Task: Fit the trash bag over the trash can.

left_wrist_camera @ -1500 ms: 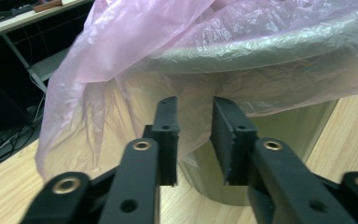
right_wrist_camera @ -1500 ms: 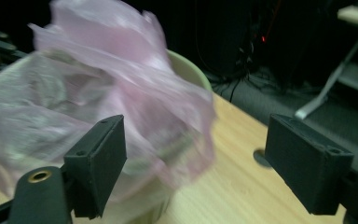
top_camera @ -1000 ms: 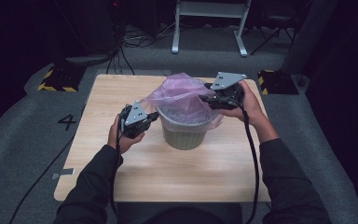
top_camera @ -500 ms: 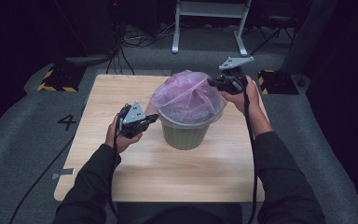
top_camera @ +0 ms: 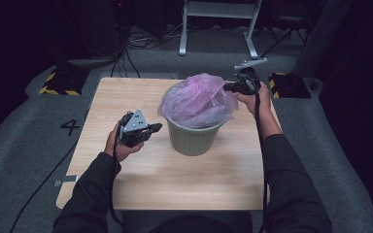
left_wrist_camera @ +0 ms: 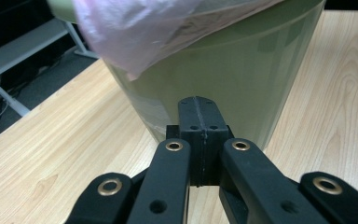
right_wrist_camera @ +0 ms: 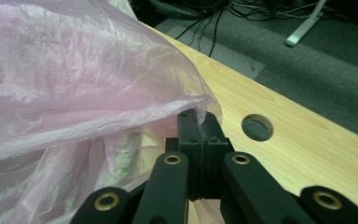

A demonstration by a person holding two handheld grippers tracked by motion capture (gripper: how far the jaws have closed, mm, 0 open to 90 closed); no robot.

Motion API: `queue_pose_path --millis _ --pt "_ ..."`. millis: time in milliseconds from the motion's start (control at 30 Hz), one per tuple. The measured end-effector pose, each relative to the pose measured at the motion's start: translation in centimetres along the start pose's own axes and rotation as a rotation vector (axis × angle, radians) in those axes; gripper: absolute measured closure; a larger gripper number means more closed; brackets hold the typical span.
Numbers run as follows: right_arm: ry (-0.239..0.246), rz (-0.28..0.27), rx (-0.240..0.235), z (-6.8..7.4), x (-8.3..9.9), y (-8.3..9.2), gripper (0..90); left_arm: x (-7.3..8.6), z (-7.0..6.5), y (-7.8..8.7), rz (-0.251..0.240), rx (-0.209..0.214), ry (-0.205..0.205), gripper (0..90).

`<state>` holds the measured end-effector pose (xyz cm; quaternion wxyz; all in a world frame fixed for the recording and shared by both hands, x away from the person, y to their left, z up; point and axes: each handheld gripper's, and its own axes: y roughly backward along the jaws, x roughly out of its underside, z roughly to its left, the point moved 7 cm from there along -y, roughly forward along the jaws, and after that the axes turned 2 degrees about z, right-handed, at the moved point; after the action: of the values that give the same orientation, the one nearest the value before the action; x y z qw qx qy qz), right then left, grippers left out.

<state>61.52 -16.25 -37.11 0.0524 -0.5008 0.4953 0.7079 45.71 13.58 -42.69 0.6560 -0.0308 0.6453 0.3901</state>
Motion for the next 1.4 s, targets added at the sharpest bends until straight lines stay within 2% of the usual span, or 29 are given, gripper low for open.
queue_pose_path --millis 67,100,167,200,233,267,333,367,467,533,600,667,700,767,800,833,867,900,933,1000,1067,1100,1167,1233,1267,1400 --pt "0.006 -0.008 -0.011 0.2 0.1 0.1 90.0 -0.2 0.2 0.8 -0.054 -0.014 0.018 88.8" --pt "0.013 -0.016 -0.007 0.3 0.1 0.3 90.0 -0.4 0.4 1.2 -0.069 -0.034 0.037 73.4" --pt "0.018 -0.041 -0.029 0.8 -0.1 0.9 90.0 -0.8 1.0 1.8 -0.094 -0.072 0.085 51.8" --pt "0.024 -0.047 -0.026 1.0 -0.2 1.2 90.0 -1.1 1.3 2.1 -0.104 -0.093 0.101 46.1" --pt "0.033 -0.051 -0.031 1.3 -0.3 1.5 90.0 -1.4 1.5 2.4 -0.126 -0.115 0.111 36.5" --pt "0.044 -0.057 -0.036 1.6 -0.4 1.8 90.0 -1.7 1.6 2.6 -0.143 -0.119 0.117 30.4" --pt "0.072 -0.06 -0.042 2.3 -0.6 2.3 90.0 -2.8 1.9 3.1 -0.172 -0.144 0.132 25.0" --pt "0.087 -0.062 -0.046 2.7 -0.7 2.5 89.8 -3.3 1.9 3.3 -0.186 -0.143 0.128 22.6" --pt "0.127 -0.06 -0.053 3.8 -1.0 2.9 89.1 -4.9 1.5 3.3 -0.197 -0.131 0.094 20.0" --pt "0.157 -0.055 -0.055 4.4 -1.2 3.0 88.9 -5.8 1.4 3.1 -0.184 -0.151 0.074 19.7" --pt "0.176 -0.05 -0.061 5.0 -1.3 3.0 88.8 -6.8 1.5 2.9 -0.175 -0.141 0.06 20.1" --pt "0.199 -0.044 -0.073 5.4 -1.4 3.0 88.7 -7.7 2.2 2.7 -0.168 -0.163 0.067 24.3" --pt "0.212 -0.042 -0.083 5.6 -1.4 2.9 88.6 -8.0 2.5 2.5 -0.161 -0.159 0.071 25.2" --pt "0.231 -0.031 -0.095 5.9 -1.5 2.8 87.7 -8.6 3.5 2.0 -0.135 -0.183 0.077 34.1" --pt "0.252 -0.025 -0.117 6.2 -1.4 2.7 87.4 -8.8 3.9 1.7 -0.119 -0.171 0.071 37.5" --pt "0.272 -0.019 -0.128 6.4 -1.4 2.6 87.0 -8.9 4.4 1.4 -0.095 -0.181 0.063 46.3" --pt "0.292 -0.014 -0.141 6.7 -1.4 2.5 86.5 -8.9 5.0 1.0 -0.073 -0.21 0.054 50.5" --pt "0.313 -0.006 -0.158 7.0 -1.3 2.4 86.0 -8.9 5.4 0.7 -0.06 -0.205 0.046 54.6" --pt "0.323 0.0 -0.163 7.1 -1.3 2.2 83.6 -8.9 5.7 0.5 -0.06 -0.187 0.046 66.3" --pt "0.326 0.002 -0.179 7.2 -1.2 2.0 74.9 -8.8 6.5 0.0 -0.05 -0.197 0.051 81.6" --pt "0.325 -0.012 -0.148 7.0 -1.2 2.0 58.3 -8.5 7.1 -0.4 -0.037 -0.209 0.074 88.9" --pt "0.316 -0.021 -0.136 6.8 -1.2 2.1 50.2 -8.4 7.4 -0.6 -0.036 -0.2 0.092 89.5" --pt "0.27 -0.039 -0.119 6.3 -1.2 2.5 39.6 -8.0 7.9 -0.8 -0.027 -0.21 0.128 89.8" --pt "0.244 -0.053 -0.095 5.7 -0.8 3.0 35.7 -7.5 8.3 -1.2 -0.013 -0.209 0.162 89.8" --pt "0.233 -0.06 -0.075 5.3 -0.6 3.3 35.5 -7.2 8.7 -1.3 -0.004 -0.223 0.173 89.8" --pt "0.193 -0.059 -0.048 3.8 0.5 4.0 37.9 -6.1 9.7 -2.0 0.014 -0.221 0.233 89.8"
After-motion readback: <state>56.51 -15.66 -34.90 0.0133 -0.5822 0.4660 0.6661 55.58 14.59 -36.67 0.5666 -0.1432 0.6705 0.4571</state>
